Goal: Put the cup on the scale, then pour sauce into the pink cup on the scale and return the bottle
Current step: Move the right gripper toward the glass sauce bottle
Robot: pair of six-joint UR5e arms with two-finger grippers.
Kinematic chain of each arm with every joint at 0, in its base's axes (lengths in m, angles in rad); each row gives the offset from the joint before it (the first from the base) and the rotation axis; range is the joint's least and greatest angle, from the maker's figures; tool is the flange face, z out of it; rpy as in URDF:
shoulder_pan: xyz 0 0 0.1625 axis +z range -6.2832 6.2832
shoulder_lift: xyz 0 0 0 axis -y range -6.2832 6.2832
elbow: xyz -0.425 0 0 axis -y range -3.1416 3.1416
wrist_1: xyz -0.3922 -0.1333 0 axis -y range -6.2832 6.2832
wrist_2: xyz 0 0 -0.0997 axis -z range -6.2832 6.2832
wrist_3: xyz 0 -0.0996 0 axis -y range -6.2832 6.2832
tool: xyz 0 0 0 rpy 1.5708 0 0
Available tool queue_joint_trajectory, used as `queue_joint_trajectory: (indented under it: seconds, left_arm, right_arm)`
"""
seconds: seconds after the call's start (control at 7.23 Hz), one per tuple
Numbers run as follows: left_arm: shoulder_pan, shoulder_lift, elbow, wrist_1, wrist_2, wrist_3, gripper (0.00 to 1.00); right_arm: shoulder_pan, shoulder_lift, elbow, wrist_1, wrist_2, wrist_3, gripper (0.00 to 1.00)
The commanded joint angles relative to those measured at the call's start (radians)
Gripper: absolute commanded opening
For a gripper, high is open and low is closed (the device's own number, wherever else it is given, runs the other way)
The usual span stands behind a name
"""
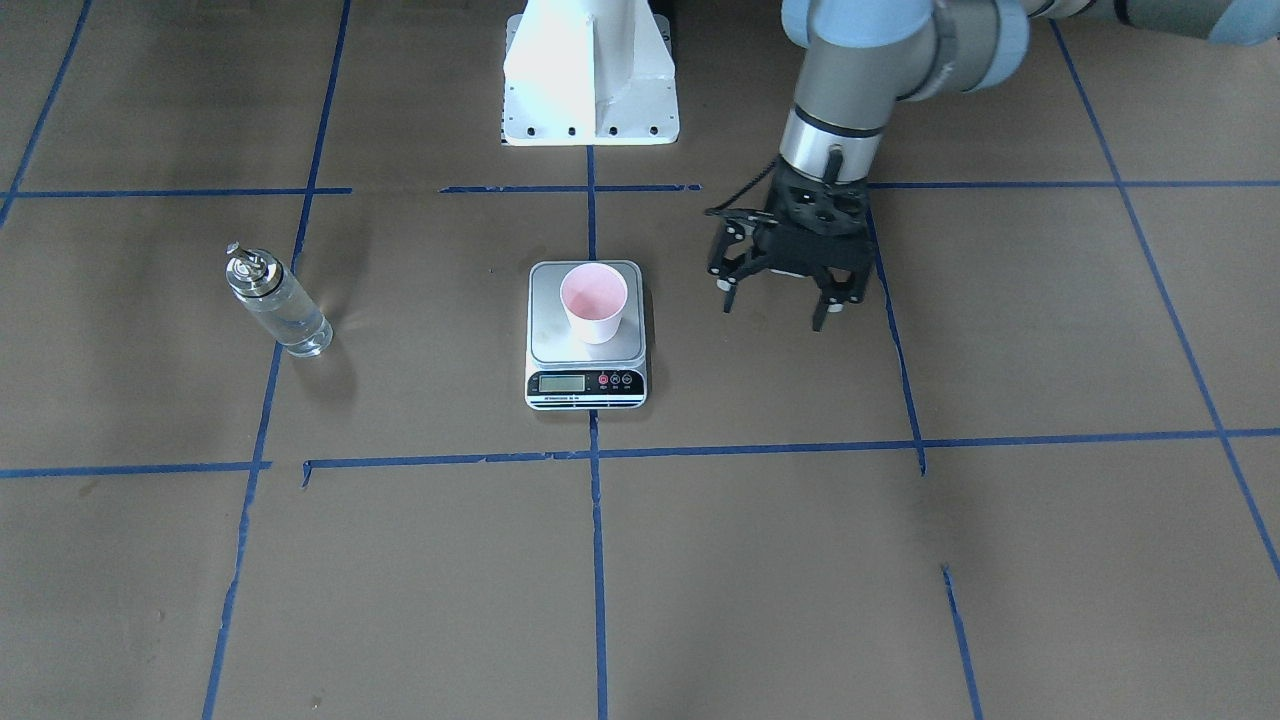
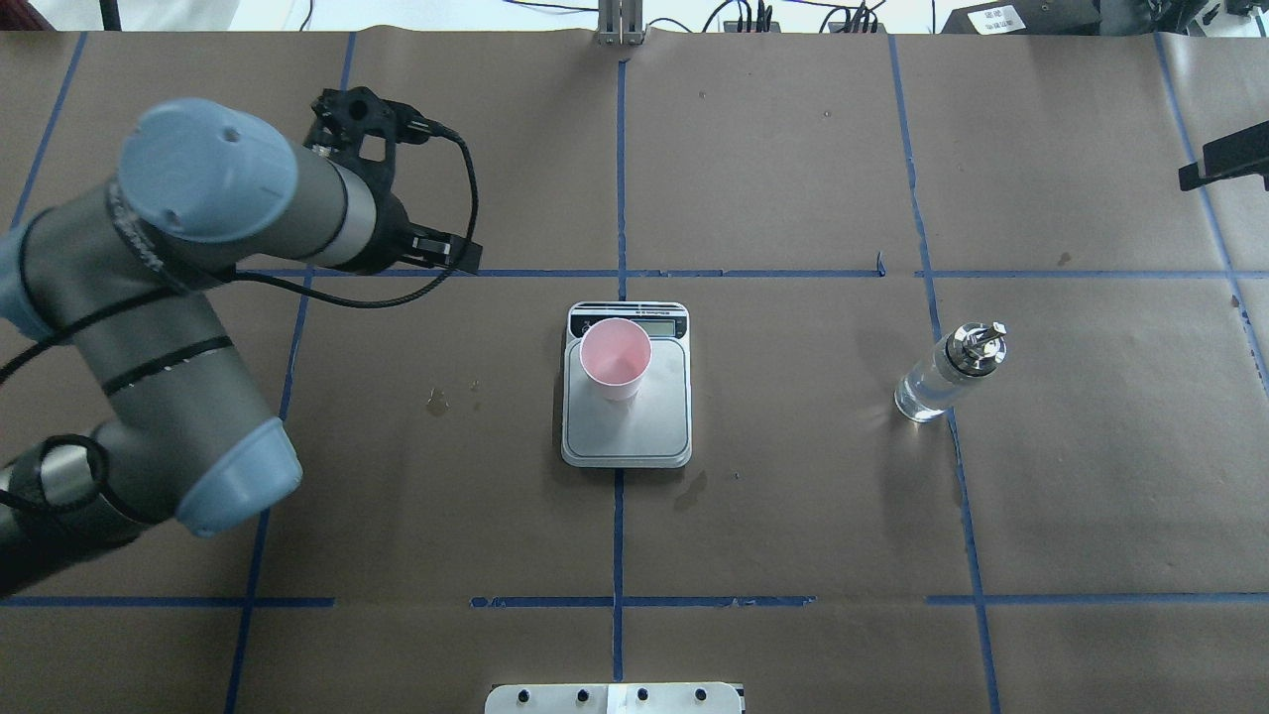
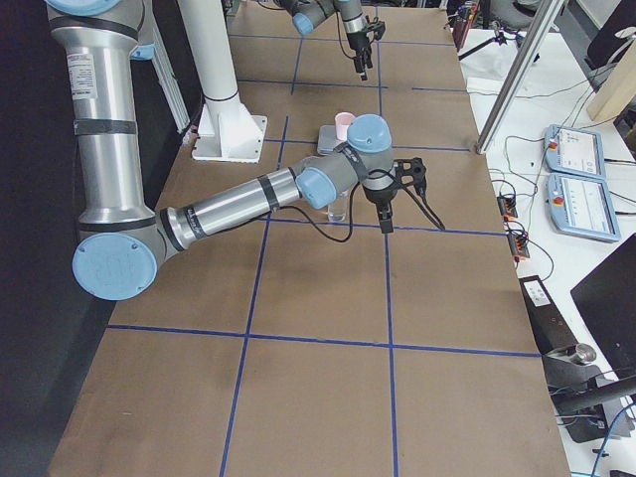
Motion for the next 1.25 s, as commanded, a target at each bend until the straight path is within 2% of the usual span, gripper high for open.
queue_joint_trajectory:
  seconds: [0.0,0.14,0.28,0.42,0.55,0.69,0.83,0.97,1.11]
  left_arm:
    - [-0.277,0.14,0.009,-0.008,-0.15,0.435,1.0]
    - [-0.437,0.215,0.073,-0.062,-0.231,0.668,1.0]
    - [-0.587,0.301,0.183,-0.187,-0.341,0.874,1.0]
    - [-0.702,0.365,0.292,-0.284,-0.412,0.916,1.0]
    - [-0.728,0.428,0.346,-0.332,-0.421,0.977,1.0]
    - [-0.796,0.471,0.331,-0.322,-0.434,0.983,1.0]
    - [-0.808,0.533,0.315,-0.305,-0.436,0.98,1.0]
    - [-0.808,0.539,0.308,-0.22,-0.439,0.98,1.0]
    - [-0.811,0.551,0.279,-0.183,-0.478,0.979,1.0]
  right_arm:
    - [-0.108,-0.002,0.109,-0.003,-0.051,0.182,1.0]
    - [-0.157,-0.004,0.16,-0.003,-0.08,0.251,1.0]
    - [-0.217,-0.007,0.23,-0.004,-0.126,0.339,1.0]
    - [-0.28,-0.018,0.292,-0.006,-0.172,0.411,1.0]
    - [-0.35,-0.034,0.333,-0.007,-0.24,0.448,1.0]
    - [-0.436,-0.066,0.381,-0.007,-0.337,0.48,1.0]
    - [-0.533,-0.111,0.435,-0.006,-0.441,0.52,1.0]
    - [-0.66,-0.146,0.462,-0.006,-0.591,0.563,1.0]
    - [-0.791,-0.18,0.463,0.007,-0.785,0.621,1.0]
